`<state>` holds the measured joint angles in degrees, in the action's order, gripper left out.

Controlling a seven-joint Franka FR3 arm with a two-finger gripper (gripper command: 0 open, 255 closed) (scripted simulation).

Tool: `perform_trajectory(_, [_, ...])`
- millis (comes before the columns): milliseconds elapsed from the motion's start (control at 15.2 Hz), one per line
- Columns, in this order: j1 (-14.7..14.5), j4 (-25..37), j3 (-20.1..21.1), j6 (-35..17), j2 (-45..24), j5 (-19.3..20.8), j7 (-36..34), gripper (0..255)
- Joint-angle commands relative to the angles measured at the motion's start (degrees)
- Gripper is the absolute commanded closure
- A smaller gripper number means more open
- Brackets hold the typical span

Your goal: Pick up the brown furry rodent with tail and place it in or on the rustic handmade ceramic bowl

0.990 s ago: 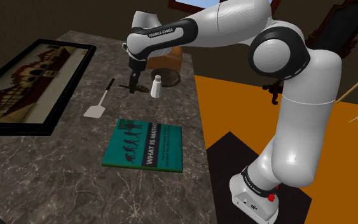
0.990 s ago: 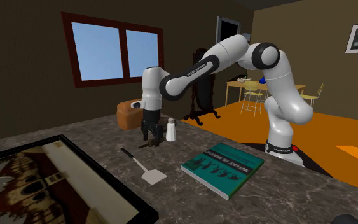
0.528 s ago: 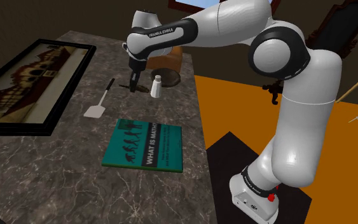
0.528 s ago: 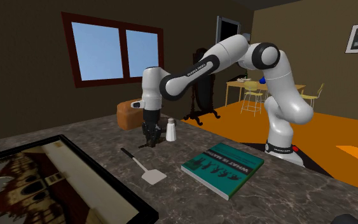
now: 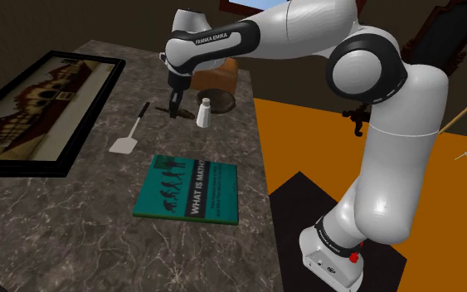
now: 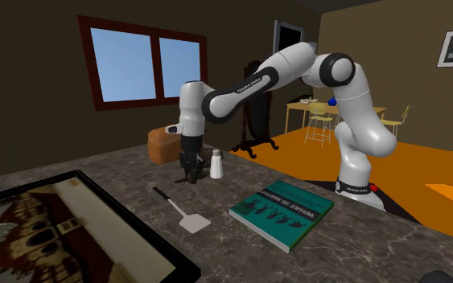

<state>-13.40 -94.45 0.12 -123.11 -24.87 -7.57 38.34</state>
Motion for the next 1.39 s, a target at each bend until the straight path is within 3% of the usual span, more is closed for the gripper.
perform_trajectory(0, [0.0, 0.7, 0.0, 1.2, 0.5, 0.1, -0.2, 255])
perform_trajectory(1320, [0.9, 9.5, -0.5, 14.1, 4.5, 0.6, -0.5, 255])
